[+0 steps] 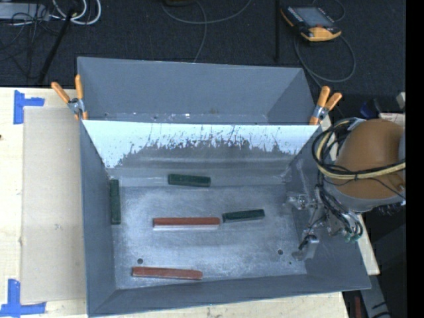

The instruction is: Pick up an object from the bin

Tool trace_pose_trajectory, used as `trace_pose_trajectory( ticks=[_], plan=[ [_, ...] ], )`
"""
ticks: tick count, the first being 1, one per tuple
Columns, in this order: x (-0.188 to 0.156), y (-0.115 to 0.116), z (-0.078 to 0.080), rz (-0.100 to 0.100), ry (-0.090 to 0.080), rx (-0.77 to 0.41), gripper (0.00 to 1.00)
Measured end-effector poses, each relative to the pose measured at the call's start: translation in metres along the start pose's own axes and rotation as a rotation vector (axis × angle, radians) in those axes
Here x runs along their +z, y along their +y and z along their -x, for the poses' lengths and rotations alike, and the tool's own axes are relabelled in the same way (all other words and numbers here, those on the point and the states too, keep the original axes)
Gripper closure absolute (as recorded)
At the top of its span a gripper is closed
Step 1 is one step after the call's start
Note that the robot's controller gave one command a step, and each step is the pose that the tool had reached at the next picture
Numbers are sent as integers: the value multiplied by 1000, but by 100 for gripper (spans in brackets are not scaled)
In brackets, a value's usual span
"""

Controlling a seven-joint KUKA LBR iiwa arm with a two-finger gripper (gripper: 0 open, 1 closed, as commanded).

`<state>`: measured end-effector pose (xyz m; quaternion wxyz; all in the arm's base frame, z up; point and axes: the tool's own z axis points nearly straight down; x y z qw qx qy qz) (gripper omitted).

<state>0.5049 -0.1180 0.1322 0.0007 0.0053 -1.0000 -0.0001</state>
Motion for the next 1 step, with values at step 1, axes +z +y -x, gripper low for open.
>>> trace_pose_trajectory(
  ticks=[1],
  plan=[
    [58, 47, 53, 3, -2, -94, 0]
  ],
)
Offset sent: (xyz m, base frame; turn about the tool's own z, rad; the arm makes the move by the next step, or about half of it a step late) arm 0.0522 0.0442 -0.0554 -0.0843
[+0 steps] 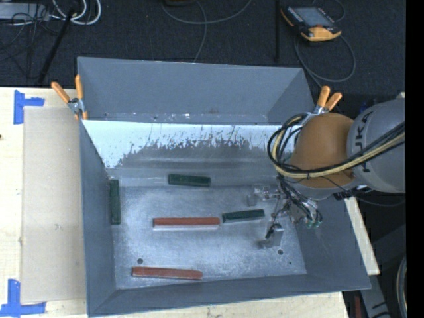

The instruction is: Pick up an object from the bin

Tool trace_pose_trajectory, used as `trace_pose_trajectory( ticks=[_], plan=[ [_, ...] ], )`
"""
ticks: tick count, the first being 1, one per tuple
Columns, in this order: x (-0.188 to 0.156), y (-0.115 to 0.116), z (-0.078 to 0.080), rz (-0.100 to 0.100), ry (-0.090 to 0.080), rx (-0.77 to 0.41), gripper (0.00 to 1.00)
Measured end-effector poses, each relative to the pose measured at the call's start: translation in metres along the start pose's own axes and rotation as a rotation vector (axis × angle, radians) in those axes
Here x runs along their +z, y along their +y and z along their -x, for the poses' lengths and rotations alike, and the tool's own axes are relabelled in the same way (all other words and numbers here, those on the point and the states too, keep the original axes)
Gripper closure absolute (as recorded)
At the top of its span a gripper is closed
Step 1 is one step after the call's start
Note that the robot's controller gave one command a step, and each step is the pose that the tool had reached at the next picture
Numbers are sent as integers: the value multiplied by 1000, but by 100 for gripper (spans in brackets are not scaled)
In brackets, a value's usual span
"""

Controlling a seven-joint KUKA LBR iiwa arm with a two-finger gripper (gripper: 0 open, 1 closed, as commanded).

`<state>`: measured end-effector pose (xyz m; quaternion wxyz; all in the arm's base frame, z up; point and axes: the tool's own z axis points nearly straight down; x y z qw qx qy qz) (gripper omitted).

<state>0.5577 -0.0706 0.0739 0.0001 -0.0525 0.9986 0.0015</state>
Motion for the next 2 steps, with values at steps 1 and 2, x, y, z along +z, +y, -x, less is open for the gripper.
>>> trace_pose_trajectory(
  ticks=[1, 2],
  plan=[
    [-2, -2, 0, -3, 0, 1, 100],
    [-194, 16, -3, -5, -9, -9, 100]
  ],
)
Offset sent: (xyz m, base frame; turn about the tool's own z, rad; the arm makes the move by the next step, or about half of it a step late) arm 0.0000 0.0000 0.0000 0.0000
